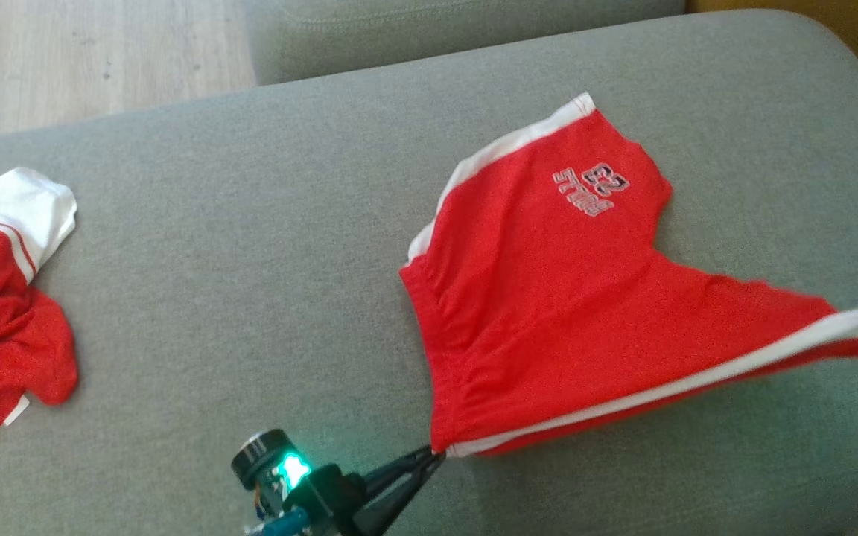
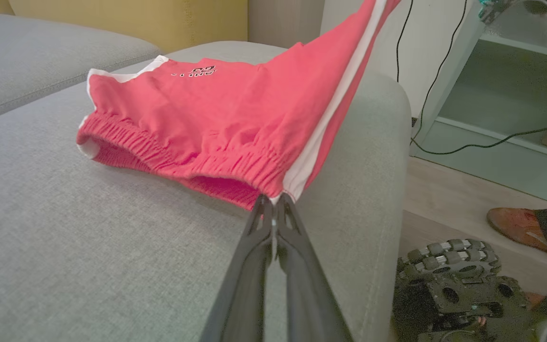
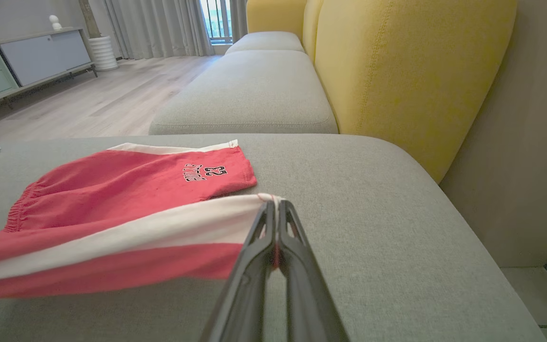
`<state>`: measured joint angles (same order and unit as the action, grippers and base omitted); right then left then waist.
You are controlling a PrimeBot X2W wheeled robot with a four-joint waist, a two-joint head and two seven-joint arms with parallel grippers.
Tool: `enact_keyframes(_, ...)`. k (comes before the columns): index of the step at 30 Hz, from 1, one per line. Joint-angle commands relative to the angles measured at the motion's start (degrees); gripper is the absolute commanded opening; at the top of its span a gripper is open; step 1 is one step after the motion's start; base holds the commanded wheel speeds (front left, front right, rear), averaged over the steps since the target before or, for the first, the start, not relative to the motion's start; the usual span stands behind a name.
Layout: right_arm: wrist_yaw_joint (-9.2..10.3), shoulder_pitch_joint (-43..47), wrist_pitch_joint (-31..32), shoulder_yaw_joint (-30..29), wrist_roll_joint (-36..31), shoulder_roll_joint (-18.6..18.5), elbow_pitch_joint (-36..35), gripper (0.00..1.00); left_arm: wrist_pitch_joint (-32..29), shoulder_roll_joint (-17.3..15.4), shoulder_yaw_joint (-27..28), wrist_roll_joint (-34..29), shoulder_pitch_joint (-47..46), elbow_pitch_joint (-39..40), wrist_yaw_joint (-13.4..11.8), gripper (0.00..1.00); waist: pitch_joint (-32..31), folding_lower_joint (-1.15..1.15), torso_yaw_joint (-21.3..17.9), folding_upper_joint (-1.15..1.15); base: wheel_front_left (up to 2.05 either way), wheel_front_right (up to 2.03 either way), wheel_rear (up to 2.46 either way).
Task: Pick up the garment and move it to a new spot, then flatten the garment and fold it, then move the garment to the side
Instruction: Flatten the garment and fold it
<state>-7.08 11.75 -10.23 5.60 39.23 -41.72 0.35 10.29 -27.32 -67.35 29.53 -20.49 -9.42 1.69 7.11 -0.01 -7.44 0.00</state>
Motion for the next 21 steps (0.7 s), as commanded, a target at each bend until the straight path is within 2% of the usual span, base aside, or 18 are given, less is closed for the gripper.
enact_keyframes(1, -0.41, 1.2, 0.4, -1.7, -0.7, -1.9, -2.4, 0.0, -0.4, -2.2, 1.5, 0.8, -0.6, 2.3, -0.6, 0.0, -0.3, 0.01, 0.2, 0.0, 0.0, 0.0, 0.0)
enact_keyframes(6, -0.41, 5.8, 4.0, -7.3, -2.7, 0.5, -7.8, 0.0, -2.0, -2.7, 2.7, 4.1, 1.0, 7.9, -1.9, 0.0, -0.2, 0.01, 1.4, 0.0, 0.0, 0.0, 0.0)
enact_keyframes(9, -0.41, 5.6, 5.6, -9.5, -3.4, 1.7, -9.5, 0.0, -2.3, -2.1, 4.4, 7.3, 0.5, 9.7, -1.3, 0.0, 1.0, 0.01, 2.8, 0.0, 0.0, 0.0, 0.0)
enact_keyframes(15, -0.41, 1.1, 7.4, -11.7, -4.5, 1.4, -8.2, 0.0, -2.5, 2.4, 8.6, 14.5, -4.2, 9.7, 1.7, 0.0, 5.8, 0.01, 6.4, 0.0, 0.0, 0.0, 0.0)
enact_keyframes(21, -0.41, -9.3, 9.1, -8.8, -3.7, -1.2, -5.6, 0.0, -4.1, 7.0, 12.1, 21.9, -10.0, 6.3, 4.0, 0.0, 10.8, 0.01, 8.2, 0.0, 0.0, 0.0, 0.0)
